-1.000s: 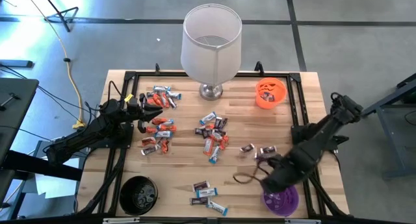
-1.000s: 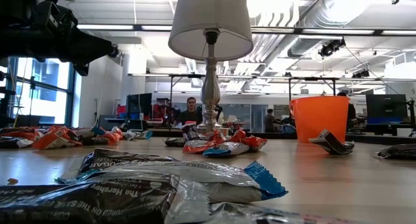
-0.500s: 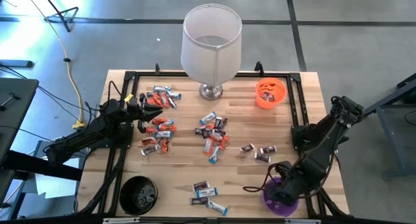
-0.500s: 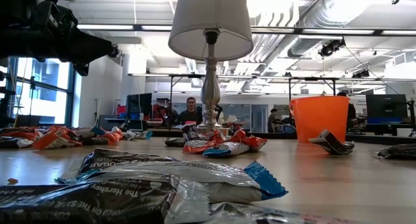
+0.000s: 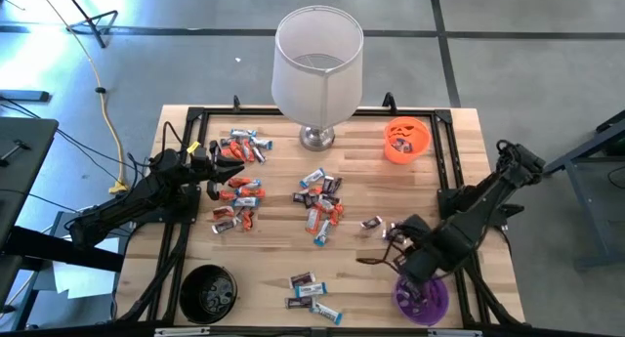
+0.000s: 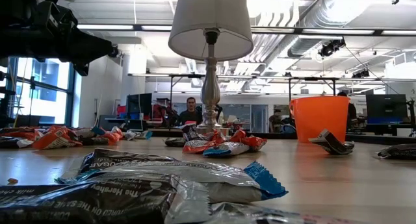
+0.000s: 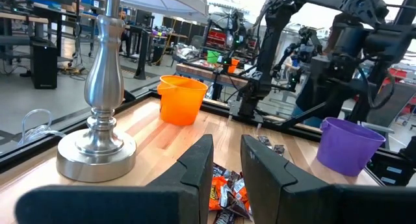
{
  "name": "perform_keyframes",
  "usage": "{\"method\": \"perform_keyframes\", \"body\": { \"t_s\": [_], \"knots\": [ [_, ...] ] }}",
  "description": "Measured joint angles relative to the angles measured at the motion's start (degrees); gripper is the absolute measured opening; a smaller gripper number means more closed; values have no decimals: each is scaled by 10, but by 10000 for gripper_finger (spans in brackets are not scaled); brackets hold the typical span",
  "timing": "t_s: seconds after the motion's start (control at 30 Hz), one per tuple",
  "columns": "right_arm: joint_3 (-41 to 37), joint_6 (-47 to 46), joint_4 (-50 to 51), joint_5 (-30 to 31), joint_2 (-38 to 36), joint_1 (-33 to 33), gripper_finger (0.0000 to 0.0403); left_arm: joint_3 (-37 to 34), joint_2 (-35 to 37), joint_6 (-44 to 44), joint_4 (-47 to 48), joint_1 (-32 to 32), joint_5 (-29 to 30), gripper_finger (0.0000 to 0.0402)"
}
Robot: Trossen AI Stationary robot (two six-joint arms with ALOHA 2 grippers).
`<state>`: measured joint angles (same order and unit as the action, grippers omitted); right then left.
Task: Sort candy
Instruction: Put the brown chocolate bar into the violet bucket
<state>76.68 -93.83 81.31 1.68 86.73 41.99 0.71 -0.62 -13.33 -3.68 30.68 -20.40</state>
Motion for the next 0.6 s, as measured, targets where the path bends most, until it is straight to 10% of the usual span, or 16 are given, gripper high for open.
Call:
{"method": "perform_keyframes", "body": {
  "t_s": [0.6],
  "knots": [
    [-195,305,-87,-23,0,-179,144,0,0,0,0,0,0,64]
  ]
}}
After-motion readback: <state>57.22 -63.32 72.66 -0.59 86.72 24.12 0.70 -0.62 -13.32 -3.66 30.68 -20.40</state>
